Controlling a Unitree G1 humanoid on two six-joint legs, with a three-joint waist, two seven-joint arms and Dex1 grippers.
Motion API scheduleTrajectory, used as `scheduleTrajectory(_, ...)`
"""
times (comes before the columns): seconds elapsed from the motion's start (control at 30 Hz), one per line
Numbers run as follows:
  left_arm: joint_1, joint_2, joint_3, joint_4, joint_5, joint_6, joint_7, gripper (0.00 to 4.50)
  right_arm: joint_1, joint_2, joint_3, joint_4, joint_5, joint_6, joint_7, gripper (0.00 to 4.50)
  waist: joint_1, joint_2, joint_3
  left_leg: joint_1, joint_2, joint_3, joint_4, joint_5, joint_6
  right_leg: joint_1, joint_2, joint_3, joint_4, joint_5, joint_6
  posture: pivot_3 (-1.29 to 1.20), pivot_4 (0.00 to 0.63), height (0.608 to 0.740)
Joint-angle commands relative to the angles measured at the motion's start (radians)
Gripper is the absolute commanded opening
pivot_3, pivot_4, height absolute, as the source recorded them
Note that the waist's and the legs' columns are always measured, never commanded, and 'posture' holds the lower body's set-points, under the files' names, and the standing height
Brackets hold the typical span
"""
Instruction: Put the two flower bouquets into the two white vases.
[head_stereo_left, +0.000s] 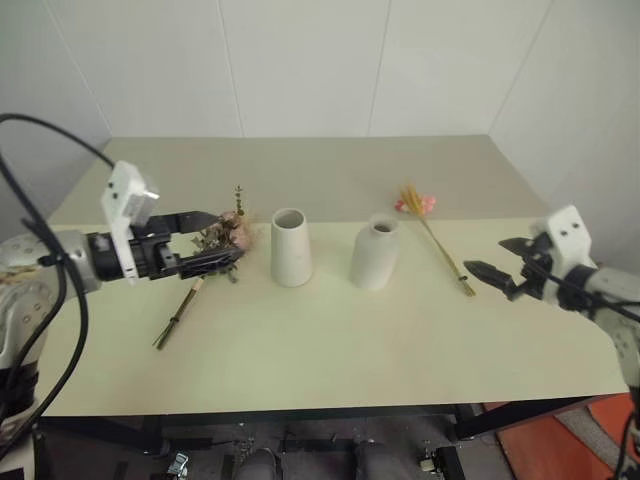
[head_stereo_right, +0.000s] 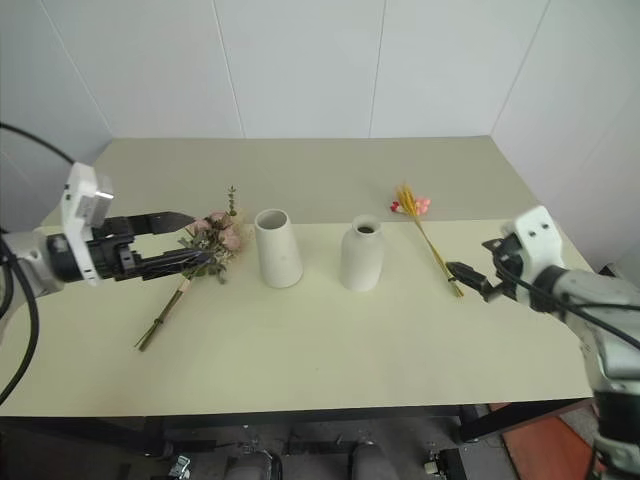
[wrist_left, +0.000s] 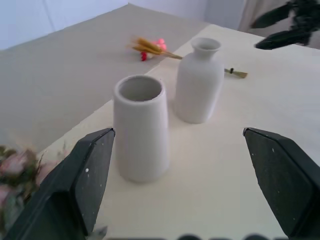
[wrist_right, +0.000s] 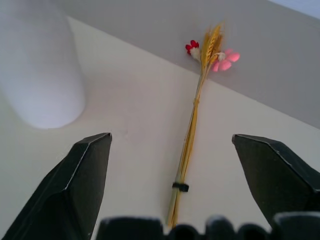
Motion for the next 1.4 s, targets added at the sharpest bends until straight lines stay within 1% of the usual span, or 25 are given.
scheduleTrajectory(0.03, -0.059, -0.017, -0.069, 0.014, 0.036, -0.056, -0.058, 4.47, -0.141, 0.035, 0.097, 0.213, -0.101, -0.081, 0.006, 4.50, 0.000, 0.000, 0.000, 0.000, 0.000, 0.000, -0.001, 0.000, 0.000, 0.000, 0.000, 0.000, 0.000, 0.000, -0.001, 0.00, 0.150, 0.740)
scheduleTrajectory(0.13, -0.094, -0.055, -0.125, 0.038, 0.067, -0.084, -0.074, 4.47, -0.303, 0.094, 0.184, 0.473, -0.191, -0.144, 0.014, 4.50, 0.003, 0.000, 0.000, -0.004, 0.000, -0.001, -0.002, 0.000, 0.000, -0.003, 0.000, -0.001, 0.000, 0.000, -0.001, 0.00, 0.150, 0.740)
scheduleTrajectory(0.27, -0.096, -0.087, -0.166, 0.038, 0.102, -0.112, -0.088, 4.47, -0.493, 0.171, 0.211, 0.819, -0.267, -0.247, -0.038, 4.50, 0.001, 0.000, 0.002, -0.006, -0.001, -0.001, -0.002, 0.000, 0.000, -0.005, -0.001, -0.001, -0.002, 0.001, -0.001, 0.00, 0.150, 0.740)
scheduleTrajectory(0.4, -0.077, -0.092, -0.165, 0.031, 0.118, -0.120, -0.092, 4.47, -0.597, 0.203, 0.214, 1.011, -0.309, -0.307, -0.047, 4.50, 0.003, 0.001, 0.002, -0.006, -0.001, -0.001, -0.003, 0.000, 0.000, -0.005, -0.001, -0.002, -0.003, 0.001, -0.001, 0.00, 0.150, 0.740)
scheduleTrajectory(0.57, -0.058, -0.089, -0.154, 0.022, 0.127, -0.119, -0.095, 4.47, -0.664, 0.226, 0.226, 1.129, -0.358, -0.316, -0.023, 4.50, 0.000, 0.001, 0.002, -0.006, -0.001, -0.001, -0.003, 0.000, 0.000, -0.004, -0.001, -0.002, -0.003, 0.001, -0.001, 0.00, 0.150, 0.740)
scheduleTrajectory(0.67, -0.048, -0.085, -0.148, 0.012, 0.126, -0.118, -0.096, 4.50, -0.691, 0.250, 0.243, 1.173, -0.393, -0.304, 0.010, 3.91, -0.006, 0.001, 0.002, -0.005, -0.001, -0.001, -0.003, 0.000, 0.000, -0.004, -0.001, -0.002, -0.001, 0.001, -0.001, 0.00, 0.150, 0.740)
scheduleTrajectory(0.8, -0.037, -0.084, -0.144, 0.000, 0.126, -0.116, -0.096, 4.50, -0.711, 0.272, 0.244, 1.206, -0.424, -0.289, 0.006, 2.53, -0.019, 0.001, 0.002, -0.005, -0.001, -0.002, -0.003, 0.000, 0.000, -0.004, -0.001, -0.002, -0.001, 0.001, -0.001, 0.00, 0.150, 0.740)
scheduleTrajectory(0.9, -0.024, -0.086, -0.141, -0.009, 0.127, -0.115, -0.090, 4.50, -0.718, 0.277, 0.231, 1.226, -0.435, -0.277, -0.026, 1.39, -0.021, 0.001, 0.002, -0.005, -0.001, -0.002, -0.003, 0.000, 0.000, -0.004, -0.001, -0.001, -0.001, 0.001, -0.001, 0.00, 0.150, 0.740)
scheduleTrajectory(1.03, -0.008, -0.085, -0.134, -0.019, 0.126, -0.113, -0.084, 4.50, -0.719, 0.272, 0.221, 1.239, -0.447, -0.272, -0.041, 0.02, -0.022, 0.001, 0.002, -0.004, -0.001, -0.002, -0.003, 0.000, 0.000, -0.004, -0.001, -0.001, 0.000, 0.001, -0.001, 0.00, 0.150, 0.740)
scheduleTrajectory(1.27, 0.006, -0.084, -0.122, -0.033, 0.128, -0.109, -0.068, 4.50, -0.723, 0.267, 0.199, 1.237, -0.451, -0.287, -0.069, 0.02, -0.021, 0.001, 0.002, -0.004, -0.001, -0.002, -0.003, 0.000, 0.000, -0.004, -0.001, -0.001, 0.000, 0.001, -0.001, 0.00, 0.150, 0.740)
scheduleTrajectory(1.4, 0.000, -0.083, -0.126, -0.028, 0.131, -0.111, -0.068, 4.50, -0.745, 0.254, 0.159, 1.218, -0.423, -0.296, -0.122, 0.02, -0.021, 0.001, 0.002, -0.004, -0.001, -0.002, -0.003, 0.000, 0.000, -0.004, -0.001, -0.001, 0.000, 0.001, -0.001, 0.00, 0.150, 0.740)
